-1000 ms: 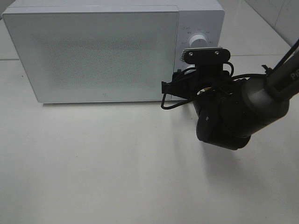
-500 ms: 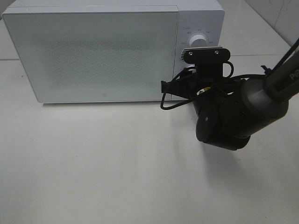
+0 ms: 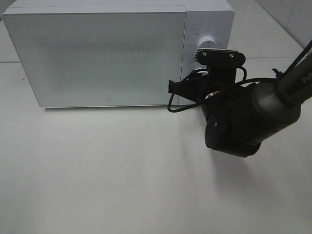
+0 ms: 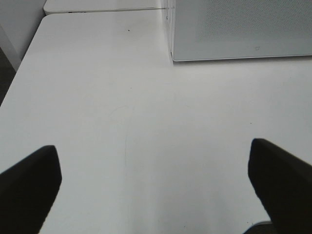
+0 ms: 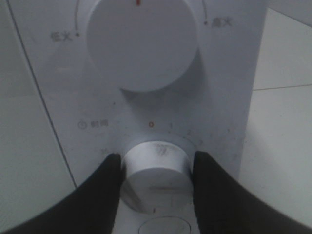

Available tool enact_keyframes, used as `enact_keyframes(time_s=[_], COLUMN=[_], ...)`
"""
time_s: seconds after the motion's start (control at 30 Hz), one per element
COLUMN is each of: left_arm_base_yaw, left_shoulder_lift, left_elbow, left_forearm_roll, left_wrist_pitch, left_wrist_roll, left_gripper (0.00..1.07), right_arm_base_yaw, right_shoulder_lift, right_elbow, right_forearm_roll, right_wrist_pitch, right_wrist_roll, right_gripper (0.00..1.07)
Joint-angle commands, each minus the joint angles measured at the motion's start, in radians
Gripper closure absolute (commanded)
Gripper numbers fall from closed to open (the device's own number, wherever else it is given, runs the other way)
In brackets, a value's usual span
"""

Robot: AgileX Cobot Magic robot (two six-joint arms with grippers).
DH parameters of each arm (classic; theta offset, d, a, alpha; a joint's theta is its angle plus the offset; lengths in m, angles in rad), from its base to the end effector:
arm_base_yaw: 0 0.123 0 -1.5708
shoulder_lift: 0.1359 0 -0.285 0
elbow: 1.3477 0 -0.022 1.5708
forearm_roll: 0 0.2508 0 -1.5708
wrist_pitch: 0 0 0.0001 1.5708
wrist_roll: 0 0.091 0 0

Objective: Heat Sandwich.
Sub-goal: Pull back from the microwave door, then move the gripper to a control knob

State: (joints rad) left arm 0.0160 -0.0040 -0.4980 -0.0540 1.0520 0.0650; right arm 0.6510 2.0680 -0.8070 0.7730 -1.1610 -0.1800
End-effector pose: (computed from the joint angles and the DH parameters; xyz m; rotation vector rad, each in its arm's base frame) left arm -0.0049 -0.0043 0.2775 0.0521 2.0318 -0.0136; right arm 0.3177 0.1688 0.1195 0.1218 1.6803 0.0343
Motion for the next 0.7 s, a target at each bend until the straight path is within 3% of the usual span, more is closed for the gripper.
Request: enact_keyframes(time_s=[0.03, 0.7], left_arm_base_yaw=[-0.001, -0.001], left_shoulder_lift=[-0.028, -0.028], left_elbow=[0.003, 0.003], left_forearm_roll=[-0.007, -0.007], left_wrist_pitch=[-0.013, -0.013], left_wrist_roll=[-0.004, -0.004], left_gripper=[0.05, 0.05], right_arm_base_yaw=[-0.004, -0.004], right_shoulder_lift=[-0.004, -0.004], right_elbow=[-0.009, -0.009], right_forearm_roll=[-0.033, -0.077], right_wrist_pitch=[-0.008, -0.031], right_wrist_roll=[0.135, 0.785], right_gripper=[0.97, 0.99])
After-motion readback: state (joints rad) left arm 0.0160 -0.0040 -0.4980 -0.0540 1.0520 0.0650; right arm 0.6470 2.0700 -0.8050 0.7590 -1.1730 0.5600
